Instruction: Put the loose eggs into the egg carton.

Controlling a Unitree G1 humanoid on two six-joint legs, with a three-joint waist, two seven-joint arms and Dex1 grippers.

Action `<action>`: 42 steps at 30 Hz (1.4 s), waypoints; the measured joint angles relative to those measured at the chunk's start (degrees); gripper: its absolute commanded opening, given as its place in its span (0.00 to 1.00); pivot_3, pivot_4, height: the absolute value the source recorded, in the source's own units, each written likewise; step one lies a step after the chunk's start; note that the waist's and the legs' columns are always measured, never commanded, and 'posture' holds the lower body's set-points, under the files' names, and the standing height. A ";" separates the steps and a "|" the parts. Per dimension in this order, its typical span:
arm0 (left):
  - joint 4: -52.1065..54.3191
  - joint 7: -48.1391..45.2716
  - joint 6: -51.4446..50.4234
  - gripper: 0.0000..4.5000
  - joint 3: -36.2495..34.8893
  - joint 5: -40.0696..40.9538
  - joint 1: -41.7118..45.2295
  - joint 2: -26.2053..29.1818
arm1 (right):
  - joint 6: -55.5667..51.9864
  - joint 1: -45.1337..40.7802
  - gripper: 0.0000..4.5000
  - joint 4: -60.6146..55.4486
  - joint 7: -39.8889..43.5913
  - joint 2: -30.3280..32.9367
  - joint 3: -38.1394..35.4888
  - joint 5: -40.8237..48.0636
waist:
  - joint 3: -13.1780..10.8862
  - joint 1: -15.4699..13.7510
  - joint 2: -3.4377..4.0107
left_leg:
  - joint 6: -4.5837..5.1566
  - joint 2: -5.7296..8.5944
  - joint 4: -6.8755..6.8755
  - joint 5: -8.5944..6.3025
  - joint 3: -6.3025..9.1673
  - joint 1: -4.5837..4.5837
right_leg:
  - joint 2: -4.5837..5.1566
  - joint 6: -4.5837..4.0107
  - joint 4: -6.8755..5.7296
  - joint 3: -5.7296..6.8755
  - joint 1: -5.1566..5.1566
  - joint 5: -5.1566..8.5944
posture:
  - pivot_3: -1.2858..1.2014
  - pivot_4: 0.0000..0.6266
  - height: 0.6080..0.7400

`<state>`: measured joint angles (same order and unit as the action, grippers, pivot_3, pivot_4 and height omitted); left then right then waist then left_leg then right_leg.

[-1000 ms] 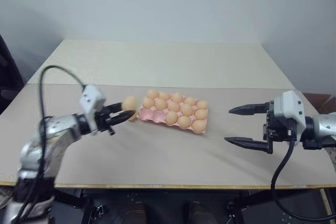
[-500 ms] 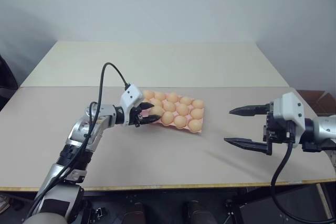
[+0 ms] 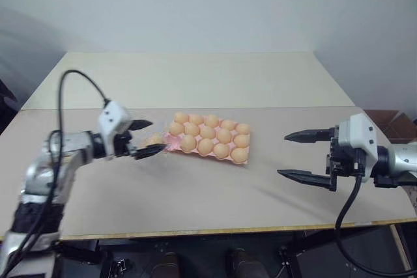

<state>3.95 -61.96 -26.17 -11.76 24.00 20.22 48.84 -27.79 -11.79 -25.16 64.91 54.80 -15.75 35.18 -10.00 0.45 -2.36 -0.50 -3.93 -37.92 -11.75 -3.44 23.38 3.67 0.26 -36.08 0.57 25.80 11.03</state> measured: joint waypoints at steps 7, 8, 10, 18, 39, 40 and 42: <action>0.88 -7.48 -0.11 1.00 -16.66 5.38 -15.30 7.44 | 0.30 -0.57 1.00 2.33 1.62 -0.38 1.46 -0.04 | 0.00 -0.07 0.00 | -0.01 -0.01 0.01 -0.01 -0.07 0.02 | 0.09 -0.23 0.02 0.04 0.06 0.14 | 0.52 0.24 1.00; 1.19 -7.98 -0.34 1.00 -18.34 5.73 -17.30 7.63 | 0.41 -0.63 1.00 2.59 2.03 -0.38 1.54 -0.04 | 0.00 -0.16 0.01 | -0.02 0.00 0.01 -0.01 -0.09 0.02 | 0.12 -0.24 0.02 0.04 0.08 0.14 | 0.52 0.24 1.00; 2.16 -8.07 -0.54 1.00 -20.50 6.39 -19.96 7.60 | 0.68 -0.75 1.00 3.32 2.56 -0.38 1.65 -0.04 | 0.00 -0.45 0.00 | -0.02 0.01 0.01 -0.01 -0.09 0.04 | 0.15 -0.23 0.02 0.07 0.10 0.14 | 0.52 0.24 1.00; 6.45 -5.47 -2.43 1.00 -23.08 7.88 -24.54 6.19 | 1.25 -0.99 1.00 4.18 3.67 -0.38 1.79 -0.04 | 0.00 -1.04 0.00 | -0.02 0.02 0.01 -0.01 -0.13 0.06 | 0.16 -0.24 0.01 0.06 0.15 0.14 | 0.52 0.24 1.00; -13.10 8.39 0.41 1.00 3.67 -3.85 4.13 -5.21 | 1.26 -1.48 1.00 3.15 2.84 -0.49 1.91 -0.02 | 0.02 -1.08 -0.05 | -0.01 0.04 0.01 0.00 -0.13 0.12 | 0.06 0.14 0.01 0.01 0.10 -0.10 | 0.52 0.24 1.00; -15.11 8.43 1.51 1.00 4.79 -4.77 5.50 -6.00 | 1.25 -1.45 1.00 3.06 2.62 -0.49 1.87 -0.02 | 0.02 -1.08 -0.05 | -0.01 0.04 0.01 0.00 -0.13 0.12 | 0.06 0.13 0.01 0.00 0.11 -0.10 | 0.52 0.24 1.00; -19.55 8.55 3.75 1.00 6.90 -6.77 8.13 -7.65 | 1.24 -1.32 1.00 2.67 2.37 -0.48 1.70 0.01 | 0.02 -1.12 -0.05 | -0.01 0.04 0.01 0.00 -0.12 0.12 | 0.05 0.14 0.00 0.01 0.10 -0.11 | 0.52 0.24 1.00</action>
<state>-15.60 -53.41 -22.42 -4.87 17.23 28.34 41.20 -26.54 -13.11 -22.49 67.28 54.32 -14.05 35.19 -9.98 -0.67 -2.41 -0.51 -3.89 -37.91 -11.75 -3.55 23.50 3.72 0.39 -36.08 0.58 25.90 10.92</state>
